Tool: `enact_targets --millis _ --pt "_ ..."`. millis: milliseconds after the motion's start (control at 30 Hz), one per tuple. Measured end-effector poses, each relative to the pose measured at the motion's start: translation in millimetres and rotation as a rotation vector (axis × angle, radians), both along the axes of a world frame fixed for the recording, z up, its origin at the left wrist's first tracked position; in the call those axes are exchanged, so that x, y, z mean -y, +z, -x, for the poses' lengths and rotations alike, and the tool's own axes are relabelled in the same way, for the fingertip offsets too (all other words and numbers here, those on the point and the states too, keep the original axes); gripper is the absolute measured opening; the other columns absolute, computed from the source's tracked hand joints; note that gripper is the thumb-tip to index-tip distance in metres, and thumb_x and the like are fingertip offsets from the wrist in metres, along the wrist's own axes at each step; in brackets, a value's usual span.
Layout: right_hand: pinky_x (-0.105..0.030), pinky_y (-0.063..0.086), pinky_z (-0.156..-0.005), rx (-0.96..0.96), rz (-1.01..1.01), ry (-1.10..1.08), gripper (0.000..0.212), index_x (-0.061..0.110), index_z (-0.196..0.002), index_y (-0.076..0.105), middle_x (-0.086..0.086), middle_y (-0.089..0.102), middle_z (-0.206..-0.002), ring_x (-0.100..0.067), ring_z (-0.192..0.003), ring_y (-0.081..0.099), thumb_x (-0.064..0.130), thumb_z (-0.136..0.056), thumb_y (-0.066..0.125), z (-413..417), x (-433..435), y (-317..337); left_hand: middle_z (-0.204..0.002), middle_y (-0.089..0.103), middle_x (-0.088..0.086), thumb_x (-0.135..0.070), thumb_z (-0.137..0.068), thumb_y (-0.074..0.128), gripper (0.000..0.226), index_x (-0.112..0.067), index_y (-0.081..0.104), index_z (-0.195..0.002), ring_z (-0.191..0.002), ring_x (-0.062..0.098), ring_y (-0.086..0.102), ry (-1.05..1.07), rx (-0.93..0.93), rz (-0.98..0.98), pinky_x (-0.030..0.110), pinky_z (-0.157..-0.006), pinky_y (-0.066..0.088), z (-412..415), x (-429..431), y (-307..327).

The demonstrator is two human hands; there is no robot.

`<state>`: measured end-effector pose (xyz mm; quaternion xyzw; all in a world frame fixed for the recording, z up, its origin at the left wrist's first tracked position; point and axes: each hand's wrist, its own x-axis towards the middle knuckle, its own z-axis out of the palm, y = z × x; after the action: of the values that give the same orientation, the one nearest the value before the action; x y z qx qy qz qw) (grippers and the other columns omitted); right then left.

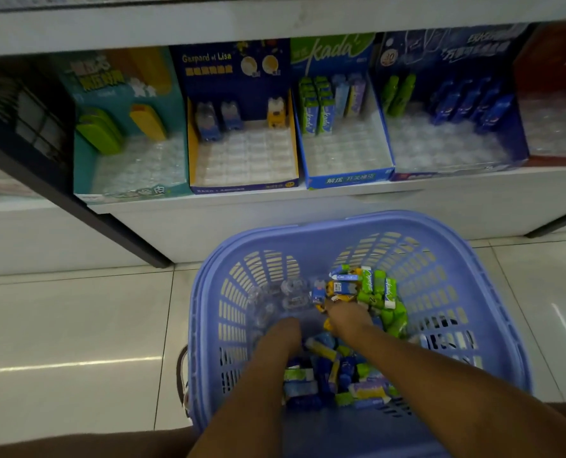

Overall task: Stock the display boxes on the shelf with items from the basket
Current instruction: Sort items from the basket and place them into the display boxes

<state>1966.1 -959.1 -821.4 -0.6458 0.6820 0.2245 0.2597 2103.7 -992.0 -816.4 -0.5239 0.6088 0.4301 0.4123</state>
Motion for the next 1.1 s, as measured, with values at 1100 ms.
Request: enact_targets --millis 1100 --pt "-0.023 0.053 -0.063 1.386 0.556 -0.675 0.028 0.014 -0.109 0.064 -0.005 0.065 -0.085 -0.013 -0.064 0.066 -0.002 -0.086 0.061 5.7 56.9 256.4 -0.09 0.073 0.01 -0.025 -0.094 0.052 0.026 -0.005 0.065 -0.104 -0.08 0.018 0.072 1.428 -1.532 0.052 0.024 -0.067 0.058 -43.4 50.2 228.3"
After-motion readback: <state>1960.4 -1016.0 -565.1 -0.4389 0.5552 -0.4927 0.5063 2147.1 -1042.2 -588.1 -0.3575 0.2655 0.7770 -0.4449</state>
